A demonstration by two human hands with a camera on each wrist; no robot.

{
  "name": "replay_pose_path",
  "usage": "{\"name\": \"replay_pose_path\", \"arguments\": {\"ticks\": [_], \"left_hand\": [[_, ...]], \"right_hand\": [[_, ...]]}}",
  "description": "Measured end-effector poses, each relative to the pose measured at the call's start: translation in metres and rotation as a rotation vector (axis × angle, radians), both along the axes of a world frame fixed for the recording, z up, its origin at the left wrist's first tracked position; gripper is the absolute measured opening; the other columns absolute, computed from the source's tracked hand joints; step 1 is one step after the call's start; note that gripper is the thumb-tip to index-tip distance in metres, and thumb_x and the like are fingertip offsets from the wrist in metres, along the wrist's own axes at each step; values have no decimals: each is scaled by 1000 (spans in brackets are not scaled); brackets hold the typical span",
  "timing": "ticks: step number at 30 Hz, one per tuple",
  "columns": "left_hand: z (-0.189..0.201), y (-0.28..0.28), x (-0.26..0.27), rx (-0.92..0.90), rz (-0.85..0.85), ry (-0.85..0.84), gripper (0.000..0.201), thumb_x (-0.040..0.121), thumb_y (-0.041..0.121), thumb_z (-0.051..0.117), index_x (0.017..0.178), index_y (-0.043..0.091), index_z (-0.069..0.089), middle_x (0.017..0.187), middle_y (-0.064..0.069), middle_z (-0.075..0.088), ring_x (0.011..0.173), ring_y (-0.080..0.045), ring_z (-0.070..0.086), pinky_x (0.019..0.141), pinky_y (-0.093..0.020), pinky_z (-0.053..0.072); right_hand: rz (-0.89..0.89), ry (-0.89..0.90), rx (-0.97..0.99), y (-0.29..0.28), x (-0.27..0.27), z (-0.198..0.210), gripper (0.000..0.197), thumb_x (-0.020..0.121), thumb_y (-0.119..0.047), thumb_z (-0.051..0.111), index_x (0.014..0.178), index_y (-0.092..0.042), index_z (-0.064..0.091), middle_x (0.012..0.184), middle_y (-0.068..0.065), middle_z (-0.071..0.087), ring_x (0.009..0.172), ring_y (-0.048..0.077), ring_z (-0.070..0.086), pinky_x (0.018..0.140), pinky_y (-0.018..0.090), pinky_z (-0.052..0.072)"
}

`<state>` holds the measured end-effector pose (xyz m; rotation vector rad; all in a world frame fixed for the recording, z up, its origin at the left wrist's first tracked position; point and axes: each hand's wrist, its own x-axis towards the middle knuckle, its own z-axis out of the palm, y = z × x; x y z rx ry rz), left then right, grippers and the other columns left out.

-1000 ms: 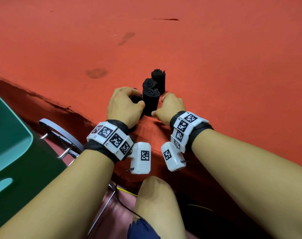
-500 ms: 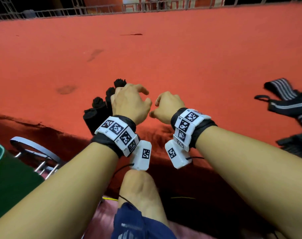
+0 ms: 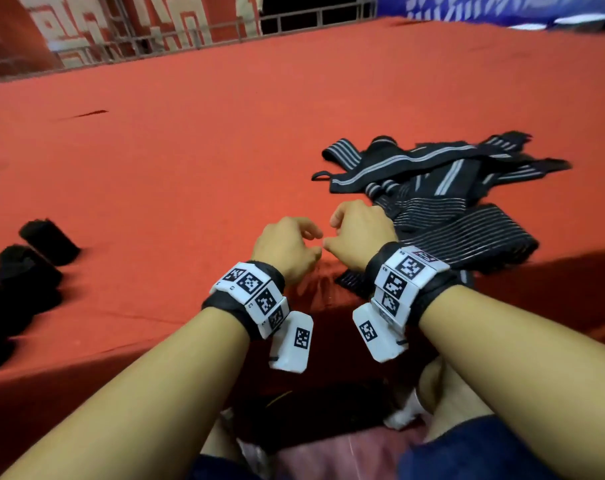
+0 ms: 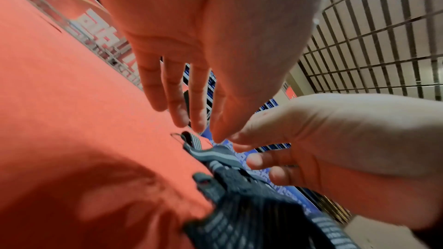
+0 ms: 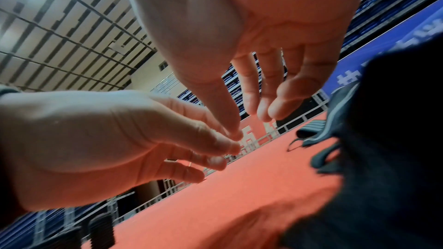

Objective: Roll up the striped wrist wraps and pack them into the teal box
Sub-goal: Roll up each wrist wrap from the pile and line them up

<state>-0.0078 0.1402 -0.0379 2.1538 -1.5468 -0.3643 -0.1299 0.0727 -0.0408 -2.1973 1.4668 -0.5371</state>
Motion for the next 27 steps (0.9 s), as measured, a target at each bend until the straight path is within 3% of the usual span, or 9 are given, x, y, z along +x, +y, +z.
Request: {"name": "replay_pose_path", "arguments": {"ticks": [4, 7, 11, 14, 17, 20, 23, 27], "left_hand": [[-17, -26, -43, 62, -175, 26, 30, 81, 36, 77, 110, 33, 71, 109, 8, 72, 98, -17, 67, 85, -31, 53], [-29, -38, -64, 134, -271, -7, 38, 77, 32, 80, 114, 35, 69, 103, 6, 71, 97, -21, 65, 83, -34, 53], [-39, -48, -72, 104, -296, -24, 24, 79, 31, 79, 102, 34, 72, 94, 6, 69, 91, -24, 64, 78, -35, 52], [-38, -50, -65, 49, -263, 7, 12, 87, 30, 76, 98, 34, 74, 70, 14, 62, 76, -17, 59, 71, -29, 46], [-36, -53, -55, -55, -222, 116, 14, 93, 20, 66, 89, 32, 71, 65, 14, 63, 58, -1, 56, 61, -21, 43], [-35, -52, -43, -170, -191, 213, 23, 98, 18, 57, 91, 34, 72, 75, 19, 70, 68, 6, 60, 68, -21, 45], [-30, -47, -33, -264, -180, 253, 32, 105, 23, 50, 79, 33, 66, 67, 28, 66, 66, 11, 57, 71, -27, 45], [-29, -43, -25, -367, -145, 314, 29, 100, 38, 46, 91, 28, 72, 84, 20, 73, 82, -3, 66, 84, -37, 54]], "right_hand": [[-111, -53, 35, -11, -52, -10, 21, 78, -31, 77, 90, -29, 60, 106, 3, 71, 108, 29, 63, 89, 35, 51], [-113, -66, 51, -17, -75, -19, 23, 77, -31, 79, 88, -29, 59, 104, 1, 70, 106, 26, 64, 93, 37, 52], [-112, -128, 100, -23, -94, -29, 18, 82, -35, 77, 91, -25, 65, 107, 3, 69, 111, 26, 61, 93, 32, 49], [-132, -268, 103, -25, -100, -31, 25, 88, -41, 70, 93, -17, 73, 95, -1, 70, 107, 25, 62, 92, 30, 47], [-115, -354, 53, -24, -99, -30, 34, 88, -52, 67, 91, -19, 74, 92, -5, 72, 100, 19, 64, 90, 28, 46], [-33, -325, -8, -22, -95, -27, 38, 83, -57, 71, 98, -22, 72, 99, -4, 72, 99, 17, 63, 92, 31, 46], [-10, -229, -61, -22, -92, -23, 32, 82, -46, 75, 106, -25, 70, 108, 1, 71, 108, 25, 62, 98, 39, 46], [-45, -177, -115, -20, -83, -22, 27, 82, -34, 75, 107, -24, 69, 111, 2, 69, 113, 31, 59, 102, 44, 43]]}}
